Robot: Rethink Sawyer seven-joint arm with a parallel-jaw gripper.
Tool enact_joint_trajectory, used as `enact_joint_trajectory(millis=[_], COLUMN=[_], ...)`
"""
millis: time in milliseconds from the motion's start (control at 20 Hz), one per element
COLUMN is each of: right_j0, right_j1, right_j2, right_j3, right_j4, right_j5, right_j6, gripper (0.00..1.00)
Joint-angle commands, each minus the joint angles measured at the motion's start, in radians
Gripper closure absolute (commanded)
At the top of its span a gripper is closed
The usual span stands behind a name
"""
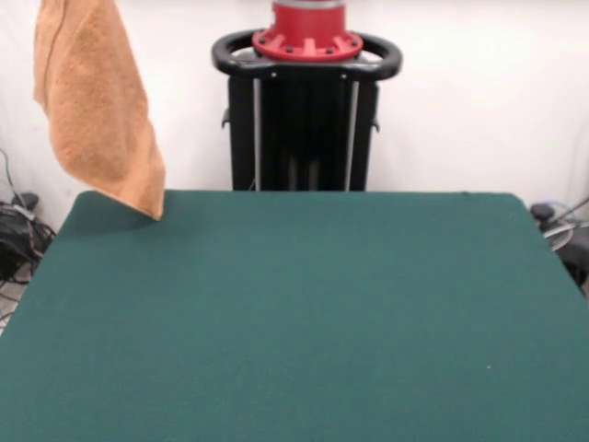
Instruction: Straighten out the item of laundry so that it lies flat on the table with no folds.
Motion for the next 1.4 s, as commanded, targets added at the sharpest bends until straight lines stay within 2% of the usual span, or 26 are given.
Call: enact_joint_trajectory(millis=[50,300,500,750,1050,1250,1400], right_j0=[0.041,0.078,0.109,0.174,0.296,0.384,0.477], right_j1=[0.040,0.062,0.051,0.014,-0.012,-0.031,-0.023], right_j2=[-0.185,-0.279,-0.316,-0.321,-0.374,-0.433,-0.538], right_j3=[0.028,0.027,0.034,0.084,0.161,0.205,0.225], right_j4=[-0.138,-0.215,-0.255,-0.213,-0.158,-0.129,-0.159], right_j5=[0.079,0.046,0.020,-0.028,-0.121,-0.195,-0.261], right_j6=[-0.261,-0.303,-0.296,-0.168,0.030,0.136,0.185], gripper=[1.00,1.00,1.00,1.00,1.00,1.00,1.00])
